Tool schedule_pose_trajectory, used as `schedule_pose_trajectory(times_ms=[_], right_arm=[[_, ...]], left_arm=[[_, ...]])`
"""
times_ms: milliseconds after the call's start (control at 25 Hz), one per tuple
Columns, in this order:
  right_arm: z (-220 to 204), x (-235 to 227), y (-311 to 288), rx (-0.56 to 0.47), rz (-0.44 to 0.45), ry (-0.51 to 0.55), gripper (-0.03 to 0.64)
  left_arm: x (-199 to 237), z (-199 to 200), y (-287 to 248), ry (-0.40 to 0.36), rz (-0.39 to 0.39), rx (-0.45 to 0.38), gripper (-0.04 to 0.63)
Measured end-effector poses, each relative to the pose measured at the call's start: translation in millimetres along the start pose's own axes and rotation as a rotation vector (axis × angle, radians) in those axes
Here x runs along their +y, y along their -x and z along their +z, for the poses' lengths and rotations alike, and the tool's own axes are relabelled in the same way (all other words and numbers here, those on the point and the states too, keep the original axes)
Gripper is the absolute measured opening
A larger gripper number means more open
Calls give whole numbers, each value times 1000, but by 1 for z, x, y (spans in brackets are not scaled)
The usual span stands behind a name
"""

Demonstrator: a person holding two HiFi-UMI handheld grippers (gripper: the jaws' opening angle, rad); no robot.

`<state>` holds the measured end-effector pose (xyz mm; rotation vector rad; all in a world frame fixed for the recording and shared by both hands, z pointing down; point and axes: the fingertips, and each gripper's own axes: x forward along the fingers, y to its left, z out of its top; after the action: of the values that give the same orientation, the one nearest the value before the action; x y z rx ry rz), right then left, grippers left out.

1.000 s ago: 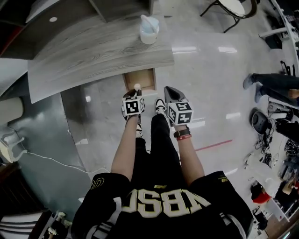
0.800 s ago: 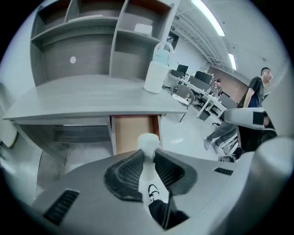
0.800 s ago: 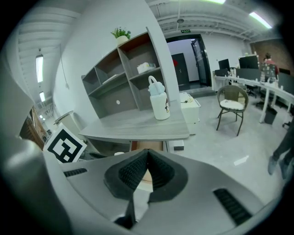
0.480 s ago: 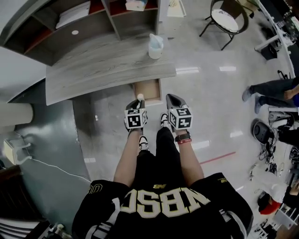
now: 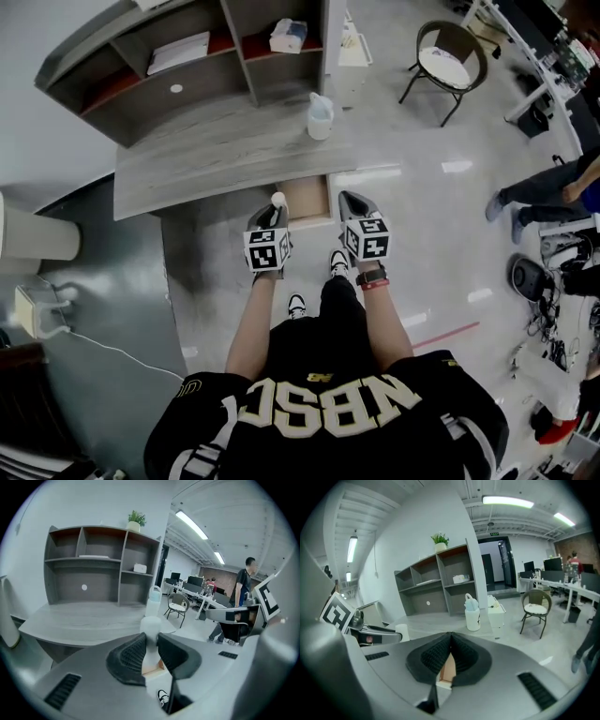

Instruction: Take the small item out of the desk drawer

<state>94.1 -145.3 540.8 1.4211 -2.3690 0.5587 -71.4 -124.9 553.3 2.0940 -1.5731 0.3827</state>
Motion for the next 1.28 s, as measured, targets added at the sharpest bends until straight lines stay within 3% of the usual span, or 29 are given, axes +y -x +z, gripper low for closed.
schedule_pose_trajectory(times_ms=[720,1280], right_arm=[[104,53,40,-229,-27,94,6],[125,60,72,-319,-36,97,6]], left_arm=[[5,125,96,-101,2,-334,91],[-12,153,138,-126,7,-470,91]])
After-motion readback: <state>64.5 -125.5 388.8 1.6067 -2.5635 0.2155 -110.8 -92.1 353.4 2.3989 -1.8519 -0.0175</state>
